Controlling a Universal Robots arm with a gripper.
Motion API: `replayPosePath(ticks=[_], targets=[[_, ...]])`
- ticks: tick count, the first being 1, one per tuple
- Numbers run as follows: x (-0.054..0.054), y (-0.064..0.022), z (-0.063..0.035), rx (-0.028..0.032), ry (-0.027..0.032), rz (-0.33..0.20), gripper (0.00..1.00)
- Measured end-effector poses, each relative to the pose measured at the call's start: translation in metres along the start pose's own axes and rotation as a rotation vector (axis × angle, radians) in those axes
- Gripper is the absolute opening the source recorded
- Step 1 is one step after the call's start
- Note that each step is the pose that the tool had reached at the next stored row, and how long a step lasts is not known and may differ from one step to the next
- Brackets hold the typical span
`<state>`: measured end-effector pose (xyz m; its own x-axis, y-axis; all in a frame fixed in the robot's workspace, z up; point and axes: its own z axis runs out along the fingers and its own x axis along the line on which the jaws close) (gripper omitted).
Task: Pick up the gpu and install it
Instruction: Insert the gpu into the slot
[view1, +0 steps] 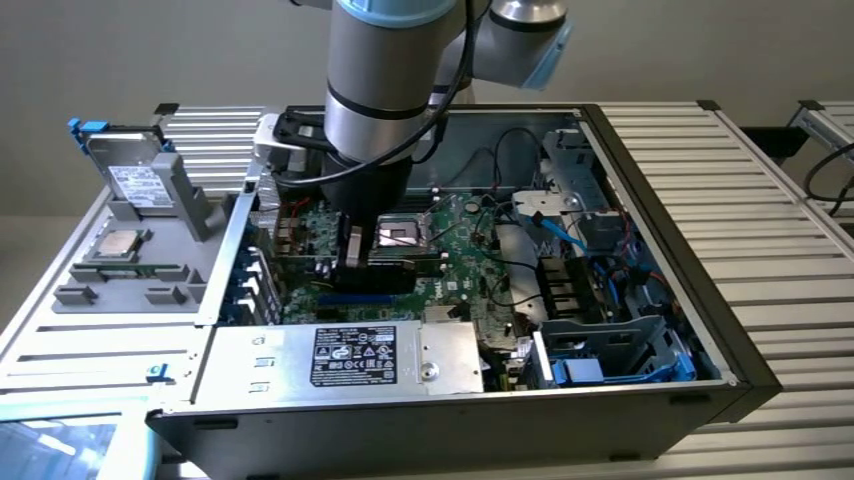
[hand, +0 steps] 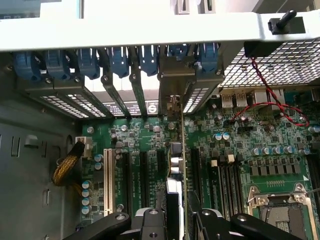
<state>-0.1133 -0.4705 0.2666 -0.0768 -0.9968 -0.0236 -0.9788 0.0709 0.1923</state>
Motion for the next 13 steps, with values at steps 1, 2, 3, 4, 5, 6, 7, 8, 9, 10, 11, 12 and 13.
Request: replayPosePath(ticks=[1, 2, 3, 4, 5, 6, 7, 8, 9, 10, 11, 12, 13], targets=[[-0.0001, 0.0, 0.0001, -0.0001, 0.0001, 0.0, 0.28], [-0.0004, -0.0001, 0.0005, 0.0, -0.0002, 0.0, 0.28], [-0.0006, -0.0001, 0.0008, -0.0001, 0.0, 0.0, 0.28], [-0.0008, -0.0002, 0.0011, -0.0003, 0.0, 0.0, 0.28], [-0.001, -0.0002, 0.0015, -0.0004, 0.0001, 0.0, 0.28], [-0.0011, -0.0003, 0.0019, -0.0004, 0.0001, 0.0, 0.28], [-0.0012, -0.0004, 0.0023, -0.0004, -0.0001, 0.0, 0.28], [-0.0014, -0.0004, 0.0026, -0.0005, 0.0001, 0.0, 0.28], [-0.0017, -0.0004, 0.0031, -0.0005, 0.0001, 0.0, 0.28], [-0.0021, -0.0005, 0.0037, -0.0006, 0.0001, 0.0, 0.28], [-0.0026, -0.0006, 0.0044, -0.0005, 0.0, 0.0, 0.28], [-0.0029, -0.0007, 0.005, -0.0005, 0.0, 0.0, 0.28], [-0.003, -0.0008, 0.0055, -0.0005, -0.0001, 0.0, 0.28]])
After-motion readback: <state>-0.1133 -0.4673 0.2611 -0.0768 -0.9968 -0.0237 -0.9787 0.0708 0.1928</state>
